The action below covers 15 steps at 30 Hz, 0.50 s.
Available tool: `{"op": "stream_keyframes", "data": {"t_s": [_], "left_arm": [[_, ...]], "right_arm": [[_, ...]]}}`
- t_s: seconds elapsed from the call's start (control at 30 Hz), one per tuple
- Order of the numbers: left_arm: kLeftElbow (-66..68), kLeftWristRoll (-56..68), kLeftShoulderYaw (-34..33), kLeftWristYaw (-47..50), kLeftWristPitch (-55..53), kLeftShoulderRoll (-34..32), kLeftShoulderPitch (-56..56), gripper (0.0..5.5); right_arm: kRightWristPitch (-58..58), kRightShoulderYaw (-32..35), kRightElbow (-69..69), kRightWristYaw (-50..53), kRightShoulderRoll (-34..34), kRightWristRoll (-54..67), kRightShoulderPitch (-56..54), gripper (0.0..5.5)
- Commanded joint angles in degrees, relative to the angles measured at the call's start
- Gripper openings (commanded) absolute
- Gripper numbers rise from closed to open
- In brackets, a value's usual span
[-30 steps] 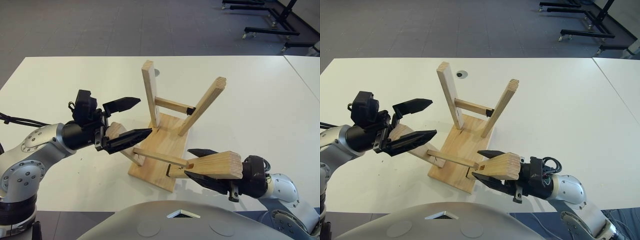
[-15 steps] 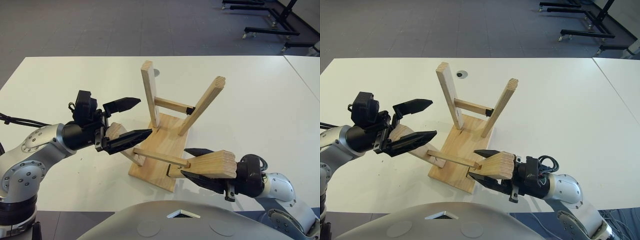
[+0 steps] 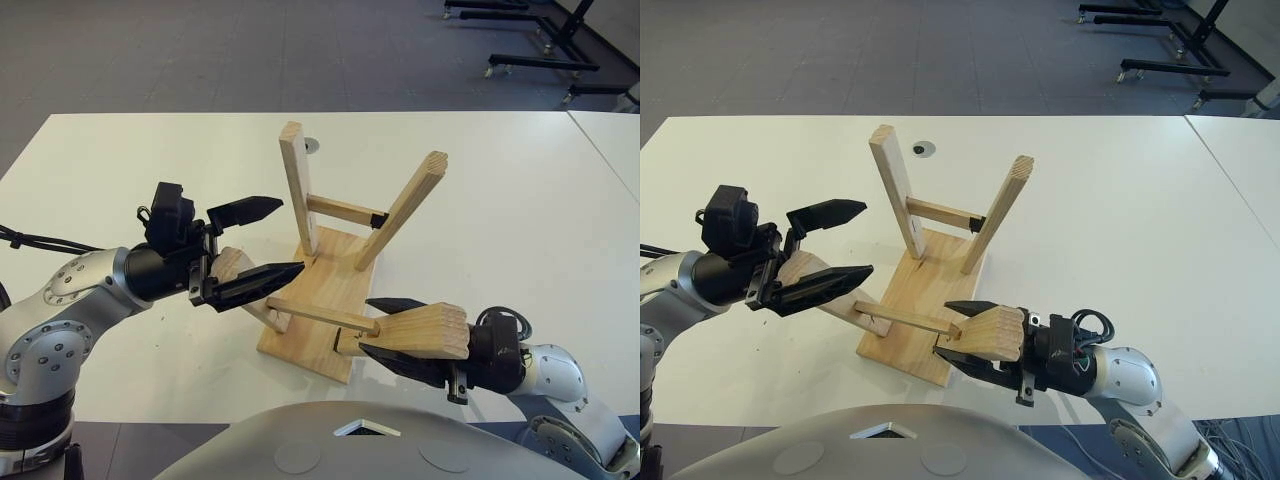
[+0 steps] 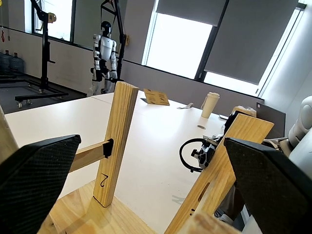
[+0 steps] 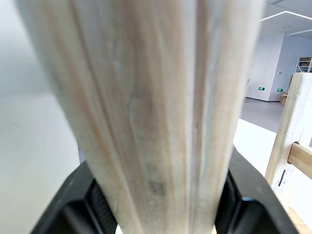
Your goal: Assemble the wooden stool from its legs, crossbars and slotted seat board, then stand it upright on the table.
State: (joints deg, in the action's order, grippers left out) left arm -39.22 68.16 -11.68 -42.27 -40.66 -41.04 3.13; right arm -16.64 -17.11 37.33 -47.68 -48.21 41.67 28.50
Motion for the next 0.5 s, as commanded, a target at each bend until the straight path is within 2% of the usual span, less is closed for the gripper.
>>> {"op": "stream_keyframes", "data": {"t_s": [0.03, 0.5], "left_arm": [[0.6, -2.3, 1.2, 0.5, -0.2, -0.5, 0.1, 5.4], [1.2, -3.6, 1.7, -0.9, 0.7, -0.6, 0.1, 5.4]], "right_arm": [[7.0, -3.3, -1.7, -1.8, 0.3, -3.9, 0.2, 2.08], [10.5, -3.7, -1.6, -1.9, 2.3, -4.9, -1.4, 2.08]]}}
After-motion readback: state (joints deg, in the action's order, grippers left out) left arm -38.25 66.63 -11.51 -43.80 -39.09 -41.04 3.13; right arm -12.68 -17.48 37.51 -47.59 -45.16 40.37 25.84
